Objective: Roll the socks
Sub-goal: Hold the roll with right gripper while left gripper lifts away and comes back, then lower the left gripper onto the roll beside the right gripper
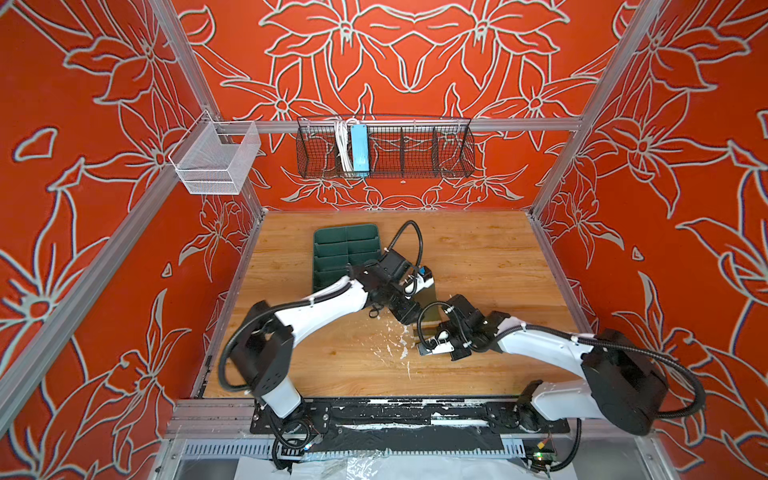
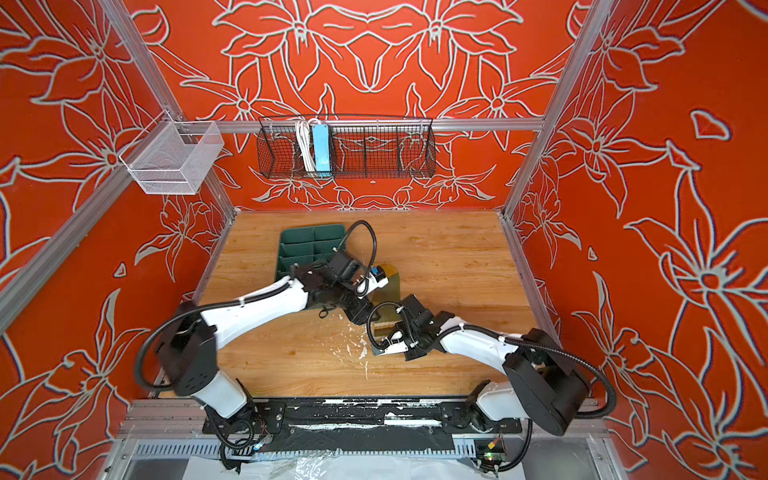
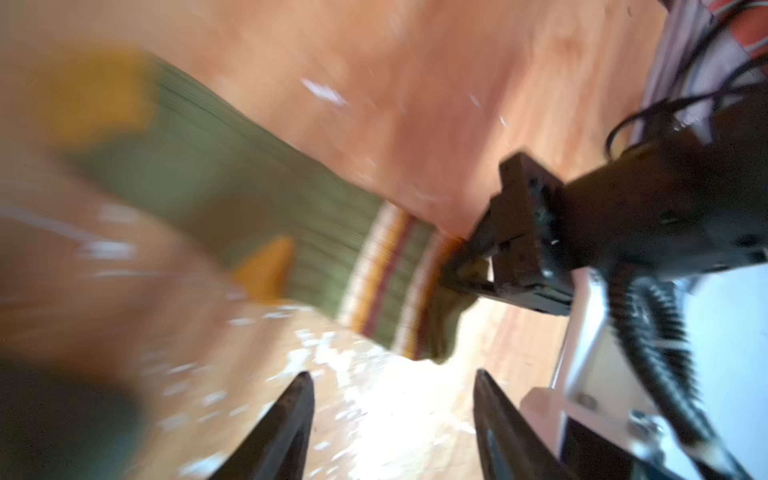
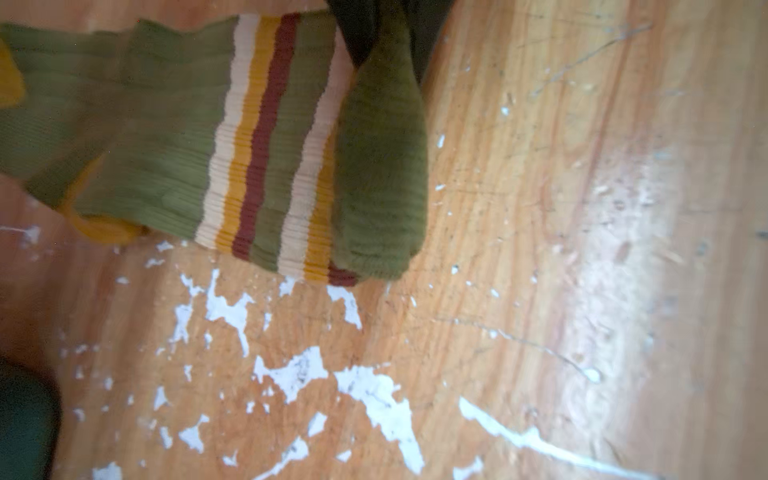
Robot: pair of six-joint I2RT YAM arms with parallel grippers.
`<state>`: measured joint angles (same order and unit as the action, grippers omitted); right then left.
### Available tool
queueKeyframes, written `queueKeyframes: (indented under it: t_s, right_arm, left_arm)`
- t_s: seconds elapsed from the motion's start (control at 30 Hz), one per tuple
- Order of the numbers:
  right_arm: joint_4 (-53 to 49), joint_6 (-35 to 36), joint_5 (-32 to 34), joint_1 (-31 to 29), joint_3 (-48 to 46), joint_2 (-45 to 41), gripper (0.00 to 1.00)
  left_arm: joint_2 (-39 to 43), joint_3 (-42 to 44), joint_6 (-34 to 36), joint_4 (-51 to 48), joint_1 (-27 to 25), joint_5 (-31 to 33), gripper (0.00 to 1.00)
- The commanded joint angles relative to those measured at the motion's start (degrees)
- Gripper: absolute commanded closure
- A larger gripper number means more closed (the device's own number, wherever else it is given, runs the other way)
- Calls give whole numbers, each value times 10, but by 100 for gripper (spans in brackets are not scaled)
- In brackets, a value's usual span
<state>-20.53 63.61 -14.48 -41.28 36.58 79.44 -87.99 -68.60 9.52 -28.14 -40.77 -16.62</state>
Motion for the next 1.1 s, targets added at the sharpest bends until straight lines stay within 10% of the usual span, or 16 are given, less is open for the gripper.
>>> queueKeyframes:
  t_s: [0.0,0.17,0.4,0.83,1.07]
  right_arm:
    - [-145,-39,-77,2,50,57,98]
    - [-257,-112,-121,7,172,178,98]
    - [-307,-165,-117,7,258,275,100]
    - [-340,-151,-137,28,312,354,100]
    - [-331,-153,-132,30,311,351,100]
  left_arm:
    - [114,42,48,51,4,187,39]
    - [320,142,196,162,4,267,36]
    - [458,208,322,185,2,143,34]
    - [284,370,380,270,-226,250,35]
    - [122,361,293,333,-246,281,35]
